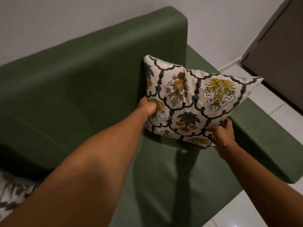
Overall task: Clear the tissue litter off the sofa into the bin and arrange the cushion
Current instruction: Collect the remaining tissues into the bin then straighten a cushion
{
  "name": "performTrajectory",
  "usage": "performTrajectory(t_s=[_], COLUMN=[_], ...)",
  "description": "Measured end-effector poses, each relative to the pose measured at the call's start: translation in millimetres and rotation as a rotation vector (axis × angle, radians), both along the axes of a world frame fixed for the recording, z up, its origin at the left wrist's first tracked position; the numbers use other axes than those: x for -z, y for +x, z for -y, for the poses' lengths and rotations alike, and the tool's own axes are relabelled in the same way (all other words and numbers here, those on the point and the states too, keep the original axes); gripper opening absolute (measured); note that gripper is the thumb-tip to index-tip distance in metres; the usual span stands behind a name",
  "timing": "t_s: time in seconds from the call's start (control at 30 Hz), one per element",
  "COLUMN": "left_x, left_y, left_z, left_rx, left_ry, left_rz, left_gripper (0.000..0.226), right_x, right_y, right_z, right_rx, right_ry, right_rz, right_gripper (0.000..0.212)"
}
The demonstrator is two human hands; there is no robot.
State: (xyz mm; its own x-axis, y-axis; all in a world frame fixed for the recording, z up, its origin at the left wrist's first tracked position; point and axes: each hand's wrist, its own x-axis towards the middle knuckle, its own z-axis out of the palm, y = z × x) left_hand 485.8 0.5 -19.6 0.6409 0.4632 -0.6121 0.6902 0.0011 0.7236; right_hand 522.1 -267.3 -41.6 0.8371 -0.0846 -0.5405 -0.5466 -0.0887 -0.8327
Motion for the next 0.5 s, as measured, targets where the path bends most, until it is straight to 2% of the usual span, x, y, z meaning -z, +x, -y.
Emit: performTrajectory(t_s=[0.13, 0.27, 0.5], left_x=[1, -5, -18], left_y=[-22, -66, -163], left_z=[5, 0, -22], left_rx=[-0.103, -0.247, -0.645], left_ry=[-0.075, -0.103, -0.084], left_rz=[0.076, 0.140, 0.228], left_gripper=[0.057, 0.056, 0.054], right_x=[2, -8, -32], right_y=[10, 8, -12], right_z=[5, -5, -99], right_rx=[-0.064, -0.185, -0.403], right_ry=[0.072, 0.100, 0.063], right_rz=[-0.075, -0.058, -0.058], right_gripper=[0.075, 0.071, 0.073])
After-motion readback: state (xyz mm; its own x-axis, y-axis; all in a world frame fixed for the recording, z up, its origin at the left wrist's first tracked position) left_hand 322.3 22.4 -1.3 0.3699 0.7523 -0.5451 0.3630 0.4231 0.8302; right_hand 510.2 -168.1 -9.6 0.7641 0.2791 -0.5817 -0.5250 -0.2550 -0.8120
